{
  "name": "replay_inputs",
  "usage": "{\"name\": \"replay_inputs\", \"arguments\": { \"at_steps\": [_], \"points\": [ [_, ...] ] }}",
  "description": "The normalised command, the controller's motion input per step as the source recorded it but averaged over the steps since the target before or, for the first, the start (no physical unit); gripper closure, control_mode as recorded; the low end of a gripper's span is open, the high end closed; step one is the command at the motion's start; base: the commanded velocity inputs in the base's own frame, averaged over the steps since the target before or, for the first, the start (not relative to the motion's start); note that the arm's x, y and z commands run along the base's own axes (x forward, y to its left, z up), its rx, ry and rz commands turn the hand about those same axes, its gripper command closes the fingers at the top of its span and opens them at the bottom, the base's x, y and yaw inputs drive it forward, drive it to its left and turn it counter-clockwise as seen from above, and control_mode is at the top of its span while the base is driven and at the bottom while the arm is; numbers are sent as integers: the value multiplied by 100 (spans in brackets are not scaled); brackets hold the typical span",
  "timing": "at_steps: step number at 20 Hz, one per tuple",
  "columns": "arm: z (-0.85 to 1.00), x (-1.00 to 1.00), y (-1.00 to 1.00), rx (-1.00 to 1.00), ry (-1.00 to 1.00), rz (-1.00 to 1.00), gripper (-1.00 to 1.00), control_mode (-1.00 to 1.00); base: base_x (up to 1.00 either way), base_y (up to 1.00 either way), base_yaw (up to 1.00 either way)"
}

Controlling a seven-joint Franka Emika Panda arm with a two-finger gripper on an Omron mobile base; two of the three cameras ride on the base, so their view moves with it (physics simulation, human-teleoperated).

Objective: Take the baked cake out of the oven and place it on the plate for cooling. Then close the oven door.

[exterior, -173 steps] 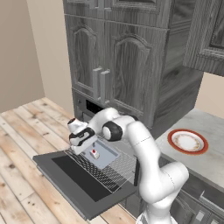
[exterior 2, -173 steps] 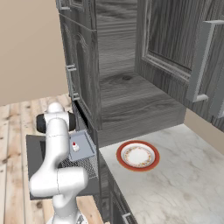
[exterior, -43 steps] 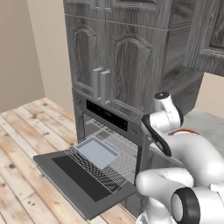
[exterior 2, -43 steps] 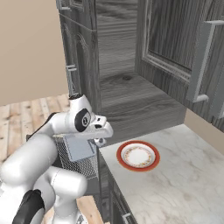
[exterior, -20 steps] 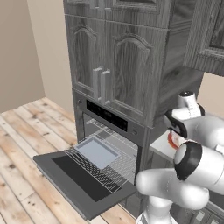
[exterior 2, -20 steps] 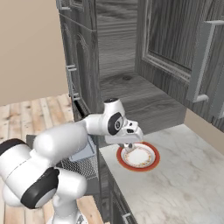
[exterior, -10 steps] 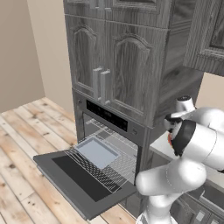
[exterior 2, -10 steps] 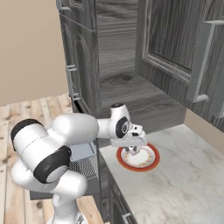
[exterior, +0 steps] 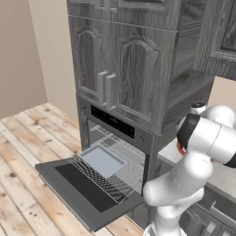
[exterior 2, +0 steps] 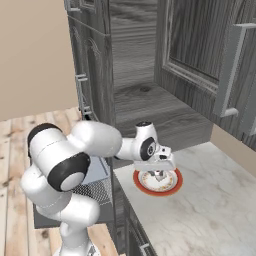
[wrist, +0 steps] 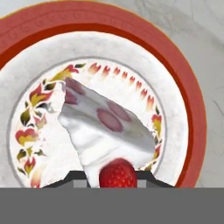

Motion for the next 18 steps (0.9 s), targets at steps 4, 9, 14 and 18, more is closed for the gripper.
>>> {"name": "replay_inputs", "arguments": {
  "at_steps": [4, 9, 14, 18],
  "points": [
    [-7, 0, -10, 4, 4, 0, -100, -100, 0, 0, 0],
    [0, -1, -8, 6, 0, 0, -100, -100, 0, 0, 0],
    [22, -33, 0, 10, 0, 0, -100, -100, 0, 0, 0],
    [66, -81, 0, 14, -6, 0, -100, -100, 0, 0, 0]
  ]
}}
